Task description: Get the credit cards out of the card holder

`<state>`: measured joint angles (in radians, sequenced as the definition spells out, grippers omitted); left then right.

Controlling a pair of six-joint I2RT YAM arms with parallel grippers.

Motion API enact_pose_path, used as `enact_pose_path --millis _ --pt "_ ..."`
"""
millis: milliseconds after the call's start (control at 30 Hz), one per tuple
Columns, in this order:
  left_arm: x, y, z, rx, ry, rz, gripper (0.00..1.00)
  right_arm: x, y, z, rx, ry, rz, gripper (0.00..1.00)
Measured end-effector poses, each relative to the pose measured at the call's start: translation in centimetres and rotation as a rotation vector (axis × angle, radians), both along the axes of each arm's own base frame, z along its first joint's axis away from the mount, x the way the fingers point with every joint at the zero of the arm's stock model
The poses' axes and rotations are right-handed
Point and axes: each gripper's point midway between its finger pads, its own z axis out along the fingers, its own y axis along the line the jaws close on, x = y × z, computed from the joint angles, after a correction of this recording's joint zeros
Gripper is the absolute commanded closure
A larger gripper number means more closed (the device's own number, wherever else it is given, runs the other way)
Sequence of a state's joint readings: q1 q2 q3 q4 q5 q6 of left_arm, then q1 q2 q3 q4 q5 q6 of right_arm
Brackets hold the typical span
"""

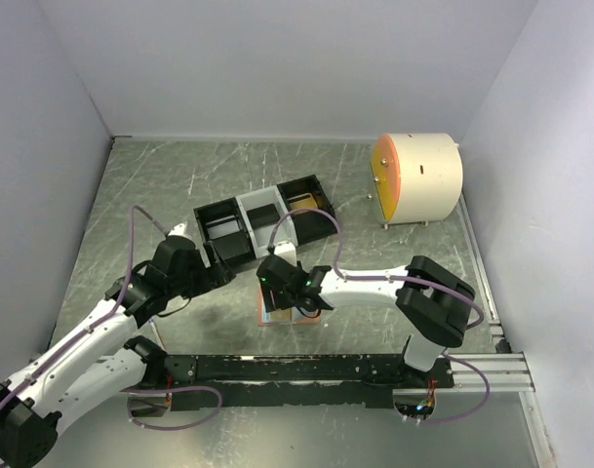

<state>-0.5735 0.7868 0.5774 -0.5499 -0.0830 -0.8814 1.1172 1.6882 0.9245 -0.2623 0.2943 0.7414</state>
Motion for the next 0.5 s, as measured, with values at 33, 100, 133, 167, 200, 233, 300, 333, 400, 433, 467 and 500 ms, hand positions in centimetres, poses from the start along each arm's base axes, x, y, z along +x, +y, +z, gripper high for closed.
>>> enact_pose_path --millis 33,100,133,167,200,233,300,333,400,433,467,500 --pt "0.0 -0.4 0.2 -0.014 -0.003 -0.018 0.11 -0.1 0.1 0.0 0.025 0.012 0.004 0.40" --pt "0.0 -1.3 0.5 -0.046 -0.014 -0.054 0.12 0.0 0.2 0.1 0.072 0.034 0.004 0.40" --pt "-0.1 -1.7 0.6 -0.063 -0.020 -0.074 0.12 0.0 0.2 0.2 0.089 0.044 0.005 0.40" --pt "-0.2 -2.2 0.6 -0.081 -0.024 -0.094 0.12 0.0 0.3 0.2 0.115 0.058 0.003 0.40" --pt "-0.4 -2.6 0.6 -0.094 -0.024 -0.113 0.12 0.1 0.3 0.3 0.136 0.068 0.002 0.40" --pt "-0.6 -3.1 0.5 -0.106 -0.024 -0.134 0.12 0.2 0.4 0.4 0.157 0.077 0.002 0.41" --pt "-1.1 -3.9 0.0 -0.121 -0.019 -0.167 0.13 0.3 0.5 0.5 0.194 0.094 0.001 0.40" --pt "-1.4 -4.2 -0.3 -0.125 -0.013 -0.182 0.14 0.4 0.6 0.6 0.216 0.104 0.000 0.40" --pt "-2.1 -4.8 -1.0 -0.133 0.002 -0.208 0.16 0.4 0.5 0.6 0.252 0.124 -0.002 0.40" --pt "-2.4 -5.1 -1.3 -0.138 0.008 -0.219 0.16 0.5 0.5 0.7 0.265 0.130 -0.003 0.40" --pt "-2.9 -5.6 -1.7 -0.142 0.016 -0.237 0.17 0.5 0.5 0.7 0.281 0.139 -0.004 0.40" --pt "-3.3 -5.9 -2.1 -0.146 0.025 -0.248 0.18 0.5 0.5 0.7 0.290 0.144 -0.003 0.41"
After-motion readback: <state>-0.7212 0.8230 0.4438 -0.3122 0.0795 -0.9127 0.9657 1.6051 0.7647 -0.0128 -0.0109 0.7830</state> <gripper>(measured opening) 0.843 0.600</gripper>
